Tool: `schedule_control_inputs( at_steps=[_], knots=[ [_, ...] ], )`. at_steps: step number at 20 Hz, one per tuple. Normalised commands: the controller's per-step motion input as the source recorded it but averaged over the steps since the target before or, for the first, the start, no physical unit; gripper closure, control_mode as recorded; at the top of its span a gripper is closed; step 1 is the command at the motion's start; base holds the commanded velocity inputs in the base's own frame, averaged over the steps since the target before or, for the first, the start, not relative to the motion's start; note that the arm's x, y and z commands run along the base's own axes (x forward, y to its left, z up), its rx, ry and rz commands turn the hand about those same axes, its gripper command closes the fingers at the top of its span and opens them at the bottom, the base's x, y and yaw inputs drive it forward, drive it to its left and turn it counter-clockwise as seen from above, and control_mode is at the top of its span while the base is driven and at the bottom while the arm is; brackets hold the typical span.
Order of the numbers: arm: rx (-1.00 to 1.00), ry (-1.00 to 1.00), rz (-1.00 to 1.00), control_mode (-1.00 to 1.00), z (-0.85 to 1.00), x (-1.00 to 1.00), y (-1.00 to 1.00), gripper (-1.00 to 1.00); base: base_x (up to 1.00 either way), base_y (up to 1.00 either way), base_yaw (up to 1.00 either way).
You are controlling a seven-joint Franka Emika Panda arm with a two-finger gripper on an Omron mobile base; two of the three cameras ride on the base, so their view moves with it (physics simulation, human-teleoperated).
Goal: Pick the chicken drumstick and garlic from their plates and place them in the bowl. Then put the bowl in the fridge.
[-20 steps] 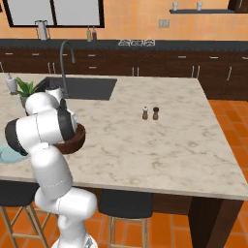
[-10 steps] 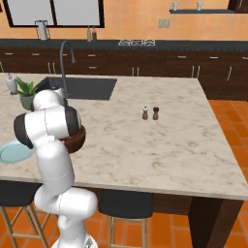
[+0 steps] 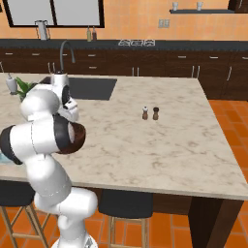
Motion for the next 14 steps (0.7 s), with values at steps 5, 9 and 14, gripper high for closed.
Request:
schedule_control_inputs(
  at_steps=[5, 9, 14],
  knots=[
    [0.06, 0.3, -0.01, -1.0, -0.4, -0.68, -1.0, -1.0, 0.0, 0.0, 0.0],
    [-0.07, 0.2, 0.0, -1.0, -0.8, 0.15, -0.29, -1.0, 0.0, 0.0, 0.0],
    [-0.09, -0.02, 0.0, -1.0, -0.62, 0.79, 0.48, -1.0, 0.0, 0.0, 0.0]
  ],
)
